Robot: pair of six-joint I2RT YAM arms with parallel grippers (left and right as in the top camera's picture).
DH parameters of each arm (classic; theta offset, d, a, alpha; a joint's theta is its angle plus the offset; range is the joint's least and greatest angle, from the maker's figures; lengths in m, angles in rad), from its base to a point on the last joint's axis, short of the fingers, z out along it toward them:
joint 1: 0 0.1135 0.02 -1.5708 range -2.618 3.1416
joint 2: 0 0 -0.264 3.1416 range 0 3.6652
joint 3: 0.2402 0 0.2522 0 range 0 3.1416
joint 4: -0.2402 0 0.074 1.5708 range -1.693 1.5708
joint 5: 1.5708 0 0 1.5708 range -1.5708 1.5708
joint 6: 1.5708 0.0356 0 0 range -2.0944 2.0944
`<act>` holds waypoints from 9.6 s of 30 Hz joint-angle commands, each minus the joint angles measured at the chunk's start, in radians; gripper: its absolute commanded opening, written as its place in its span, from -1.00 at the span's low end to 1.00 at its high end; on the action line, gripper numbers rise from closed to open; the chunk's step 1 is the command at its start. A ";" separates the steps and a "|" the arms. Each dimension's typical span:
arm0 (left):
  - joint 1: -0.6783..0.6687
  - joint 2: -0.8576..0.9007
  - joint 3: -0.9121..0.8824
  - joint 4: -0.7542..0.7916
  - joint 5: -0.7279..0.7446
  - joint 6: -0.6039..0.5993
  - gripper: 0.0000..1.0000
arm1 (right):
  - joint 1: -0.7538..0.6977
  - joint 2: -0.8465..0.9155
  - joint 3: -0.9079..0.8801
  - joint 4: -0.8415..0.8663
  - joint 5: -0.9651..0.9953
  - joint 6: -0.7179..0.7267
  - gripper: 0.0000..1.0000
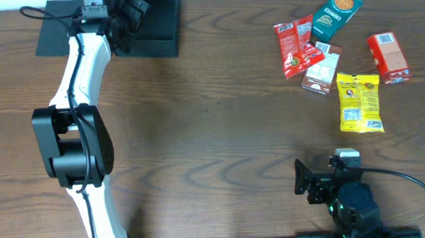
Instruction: Pack container
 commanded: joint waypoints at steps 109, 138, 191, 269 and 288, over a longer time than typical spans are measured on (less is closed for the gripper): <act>-0.202 -0.022 -0.006 -0.666 -0.105 0.618 0.86 | -0.009 -0.005 -0.011 -0.001 0.007 -0.013 0.99; -0.113 -0.197 0.318 -0.631 -0.131 0.681 0.91 | -0.009 -0.005 -0.011 0.515 -0.125 0.388 0.98; -0.113 -0.196 0.306 -0.686 -0.154 0.681 0.91 | -0.480 2.403 1.986 0.226 -0.222 0.121 0.98; -0.113 -0.195 0.306 -0.746 -0.200 0.681 0.91 | -0.384 2.544 2.100 -0.509 -0.458 -0.256 -0.86; 0.081 -0.196 0.307 -0.820 -0.272 0.681 0.91 | -0.240 2.261 2.237 -0.606 -0.730 -0.243 -0.97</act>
